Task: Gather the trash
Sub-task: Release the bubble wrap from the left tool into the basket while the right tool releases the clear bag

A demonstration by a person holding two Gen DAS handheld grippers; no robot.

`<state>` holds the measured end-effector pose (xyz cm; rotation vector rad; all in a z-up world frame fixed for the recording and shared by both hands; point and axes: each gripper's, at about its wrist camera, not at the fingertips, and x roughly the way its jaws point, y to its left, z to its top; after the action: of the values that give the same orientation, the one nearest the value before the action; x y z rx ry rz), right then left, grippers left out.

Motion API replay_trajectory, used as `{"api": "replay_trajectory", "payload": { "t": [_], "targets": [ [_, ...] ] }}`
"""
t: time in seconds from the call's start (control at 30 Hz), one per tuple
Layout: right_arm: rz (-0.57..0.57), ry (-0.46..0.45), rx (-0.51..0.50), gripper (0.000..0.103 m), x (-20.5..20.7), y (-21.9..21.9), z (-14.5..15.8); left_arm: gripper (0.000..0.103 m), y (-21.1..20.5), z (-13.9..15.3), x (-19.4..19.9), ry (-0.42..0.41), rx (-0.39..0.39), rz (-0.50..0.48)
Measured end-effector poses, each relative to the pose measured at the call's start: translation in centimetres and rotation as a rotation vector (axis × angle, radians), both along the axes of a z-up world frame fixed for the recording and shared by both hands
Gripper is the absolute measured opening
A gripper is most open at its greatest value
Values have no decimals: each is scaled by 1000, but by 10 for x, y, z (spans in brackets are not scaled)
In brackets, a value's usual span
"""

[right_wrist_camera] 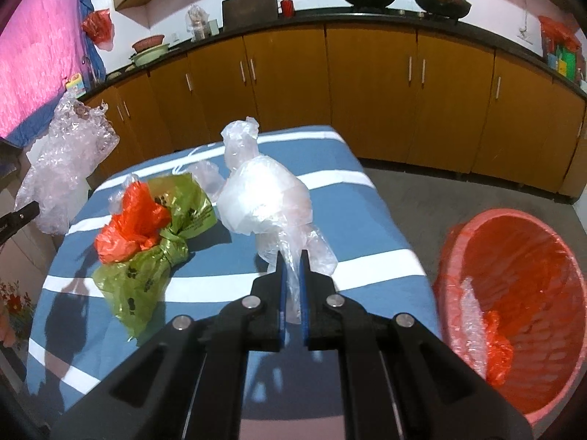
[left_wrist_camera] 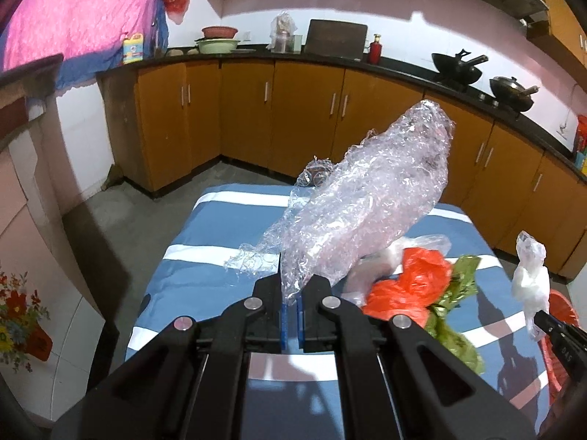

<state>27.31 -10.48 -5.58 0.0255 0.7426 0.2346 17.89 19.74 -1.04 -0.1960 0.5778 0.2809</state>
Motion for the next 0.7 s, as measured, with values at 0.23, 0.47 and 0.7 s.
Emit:
{"api": "replay_trajectory", "payload": {
  "t": [0.23, 0.47, 0.7],
  "targets": [
    [-31, -45, 5, 8, -16, -23, 24, 3, -29, 11, -4, -27, -7, -56],
    [-77, -75, 11, 7, -29, -55, 38, 3, -68, 18, -6, -44, -14, -130],
    [-126, -100, 15, 7, -41, -87, 47, 3, -107, 25, -9, -59, -10, -209]
  ]
}}
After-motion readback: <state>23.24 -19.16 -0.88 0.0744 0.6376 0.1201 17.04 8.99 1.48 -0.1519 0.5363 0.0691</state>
